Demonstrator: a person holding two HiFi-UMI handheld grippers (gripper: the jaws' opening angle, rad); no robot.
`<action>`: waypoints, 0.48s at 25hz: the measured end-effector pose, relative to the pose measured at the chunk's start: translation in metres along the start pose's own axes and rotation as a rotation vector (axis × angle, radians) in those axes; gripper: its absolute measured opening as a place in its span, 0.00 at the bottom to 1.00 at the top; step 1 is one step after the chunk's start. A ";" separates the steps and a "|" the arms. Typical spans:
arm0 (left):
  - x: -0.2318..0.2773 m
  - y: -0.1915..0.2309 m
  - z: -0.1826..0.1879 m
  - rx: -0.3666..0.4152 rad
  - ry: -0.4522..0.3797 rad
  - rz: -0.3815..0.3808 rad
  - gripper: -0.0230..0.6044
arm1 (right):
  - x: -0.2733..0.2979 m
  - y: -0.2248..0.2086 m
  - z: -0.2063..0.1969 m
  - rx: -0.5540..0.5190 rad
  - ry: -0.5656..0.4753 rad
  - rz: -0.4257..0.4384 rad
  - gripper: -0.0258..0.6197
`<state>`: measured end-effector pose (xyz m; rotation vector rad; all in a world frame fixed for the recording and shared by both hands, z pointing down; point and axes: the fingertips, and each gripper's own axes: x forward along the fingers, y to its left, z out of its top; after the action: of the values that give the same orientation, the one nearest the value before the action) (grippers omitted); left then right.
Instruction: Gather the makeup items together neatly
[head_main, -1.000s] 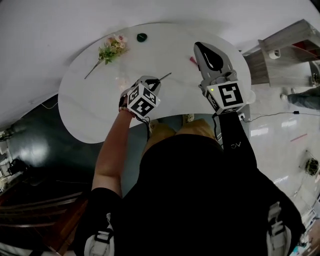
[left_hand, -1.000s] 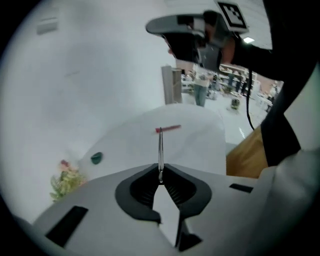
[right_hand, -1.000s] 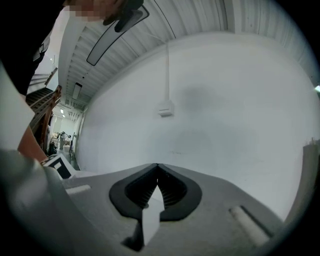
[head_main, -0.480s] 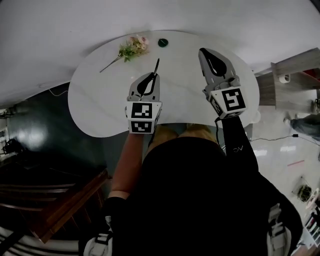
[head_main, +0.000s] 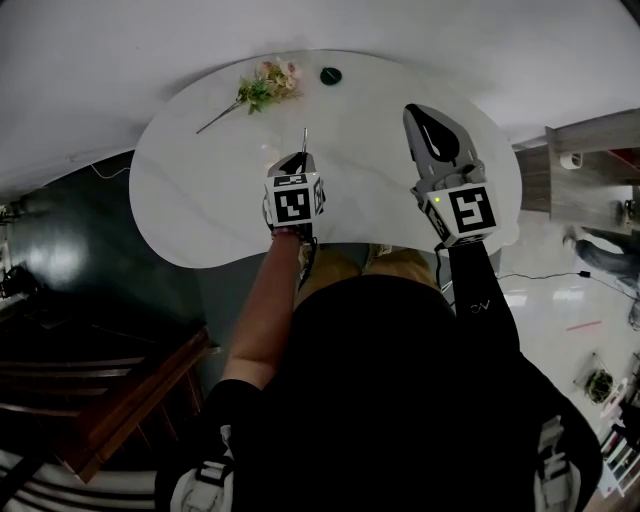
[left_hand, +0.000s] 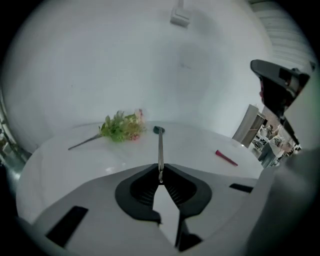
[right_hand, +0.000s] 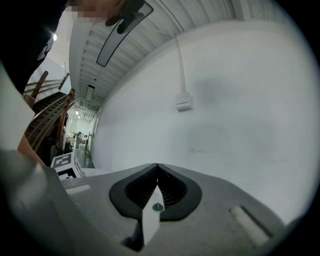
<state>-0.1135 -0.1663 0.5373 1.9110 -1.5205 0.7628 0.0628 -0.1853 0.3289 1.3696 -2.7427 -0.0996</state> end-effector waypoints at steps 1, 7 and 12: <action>0.009 0.002 -0.007 -0.025 0.031 0.002 0.09 | -0.001 -0.001 -0.002 -0.003 0.007 -0.002 0.05; 0.053 0.005 -0.053 -0.185 0.198 -0.006 0.09 | -0.007 -0.004 -0.009 -0.008 0.045 -0.017 0.05; 0.062 0.013 -0.065 -0.167 0.240 0.064 0.09 | -0.008 -0.006 -0.012 -0.018 0.057 -0.014 0.05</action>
<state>-0.1203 -0.1614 0.6276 1.5941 -1.4530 0.8330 0.0737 -0.1824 0.3396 1.3658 -2.6789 -0.0847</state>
